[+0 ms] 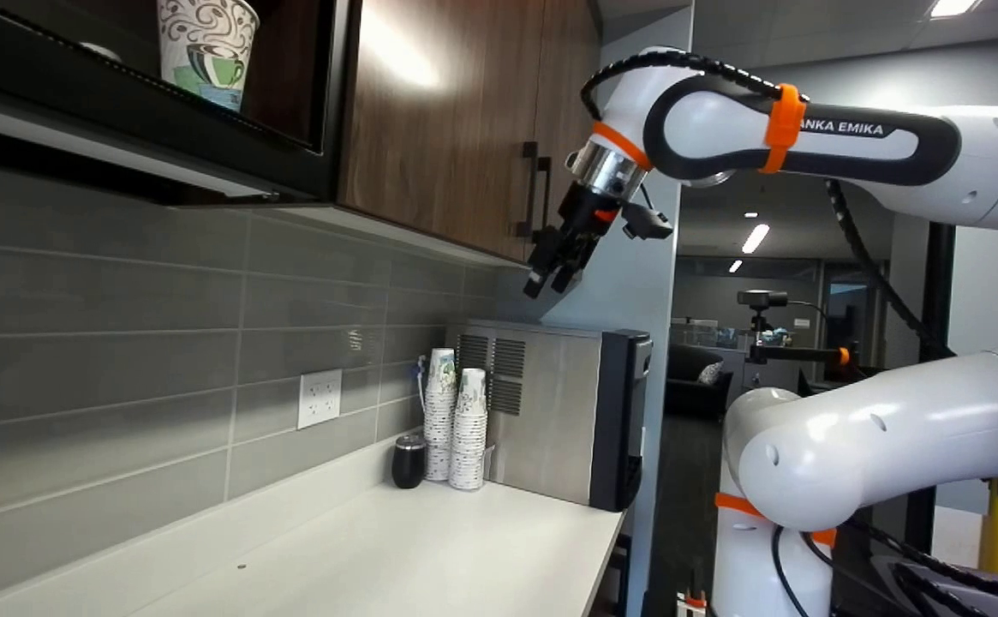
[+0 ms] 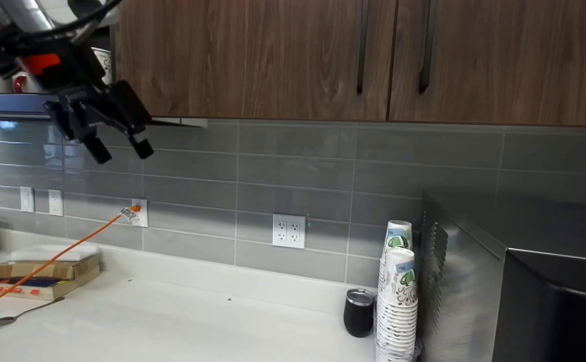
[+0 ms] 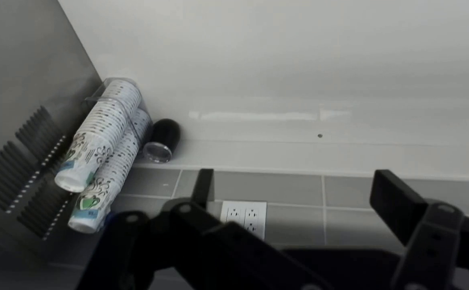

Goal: Open and close the left cabinet door

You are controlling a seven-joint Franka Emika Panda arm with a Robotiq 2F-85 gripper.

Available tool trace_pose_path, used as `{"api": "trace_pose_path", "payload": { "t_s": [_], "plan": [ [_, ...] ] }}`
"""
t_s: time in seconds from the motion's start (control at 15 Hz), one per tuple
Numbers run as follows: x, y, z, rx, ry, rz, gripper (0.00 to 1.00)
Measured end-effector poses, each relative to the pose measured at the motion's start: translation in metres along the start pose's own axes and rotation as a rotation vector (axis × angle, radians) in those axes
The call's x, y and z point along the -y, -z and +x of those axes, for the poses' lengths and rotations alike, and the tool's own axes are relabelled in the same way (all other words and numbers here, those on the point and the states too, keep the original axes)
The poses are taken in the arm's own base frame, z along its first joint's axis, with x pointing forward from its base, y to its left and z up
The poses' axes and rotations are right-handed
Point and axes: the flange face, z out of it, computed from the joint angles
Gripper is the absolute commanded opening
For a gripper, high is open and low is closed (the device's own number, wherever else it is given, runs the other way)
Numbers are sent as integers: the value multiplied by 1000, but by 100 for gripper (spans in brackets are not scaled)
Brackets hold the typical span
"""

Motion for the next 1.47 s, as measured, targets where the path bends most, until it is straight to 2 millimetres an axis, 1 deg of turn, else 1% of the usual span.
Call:
{"api": "trace_pose_path", "payload": {
  "t_s": [0.2, 0.33, 0.6, 0.8, 1.07, 1.27, 1.47],
  "plan": [
    [-34, 41, 12, -84, 38, 13, 100],
    [-55, 63, 20, -128, 67, 17, 100],
    [-95, 98, 35, -195, 89, 8, 100],
    [-134, 121, 39, -256, 78, 3, 100],
    [-183, 139, 52, -339, 47, -12, 100],
    [-216, 145, 70, -360, 32, -31, 100],
    [-250, 146, 91, -364, 25, -39, 100]
  ]
}}
